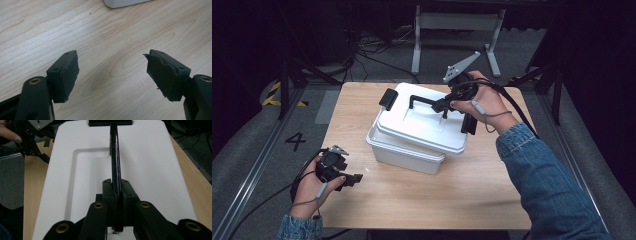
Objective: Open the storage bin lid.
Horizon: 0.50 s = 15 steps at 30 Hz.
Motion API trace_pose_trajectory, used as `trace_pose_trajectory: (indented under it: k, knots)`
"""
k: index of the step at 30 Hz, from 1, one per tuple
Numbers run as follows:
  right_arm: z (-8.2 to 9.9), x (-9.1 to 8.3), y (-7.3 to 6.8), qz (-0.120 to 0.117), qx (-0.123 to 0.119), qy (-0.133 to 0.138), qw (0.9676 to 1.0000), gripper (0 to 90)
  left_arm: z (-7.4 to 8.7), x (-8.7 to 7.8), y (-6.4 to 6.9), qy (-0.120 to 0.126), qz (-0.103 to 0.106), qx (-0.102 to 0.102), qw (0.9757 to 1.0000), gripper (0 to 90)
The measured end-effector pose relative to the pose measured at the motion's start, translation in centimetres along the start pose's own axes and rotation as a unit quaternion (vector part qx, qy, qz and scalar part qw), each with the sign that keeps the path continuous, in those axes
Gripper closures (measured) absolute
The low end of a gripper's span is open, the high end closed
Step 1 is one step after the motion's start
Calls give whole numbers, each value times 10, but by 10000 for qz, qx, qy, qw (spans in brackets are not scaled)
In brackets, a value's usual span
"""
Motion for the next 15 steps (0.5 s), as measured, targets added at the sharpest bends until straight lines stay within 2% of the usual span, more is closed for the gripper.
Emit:
trace_pose_trajectory:
  k: [9,11,13,15]
  knots:
    - [27,-36,10,188,120,116,9997,848,-1,2,1,-29,-17,6,10000,264]
    - [29,-39,11,210,147,109,9996,848,-1,3,1,-36,-16,5,10000,264]
    - [39,-50,16,350,207,129,9991,848,-1,3,1,-57,-6,12,10000,263]
    - [41,-52,17,360,231,136,9990,848,0,3,1,-47,6,-21,10000,262]
Point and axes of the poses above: each handheld gripper's, and its own axes: x roughly forward along the jaws, z roughly out of its underside, y roughly to its right, the point moved 4 cm from there along x, roughly forward along the jaws, and after that the axes turned 9 degrees about x, right-handed, at the moved point
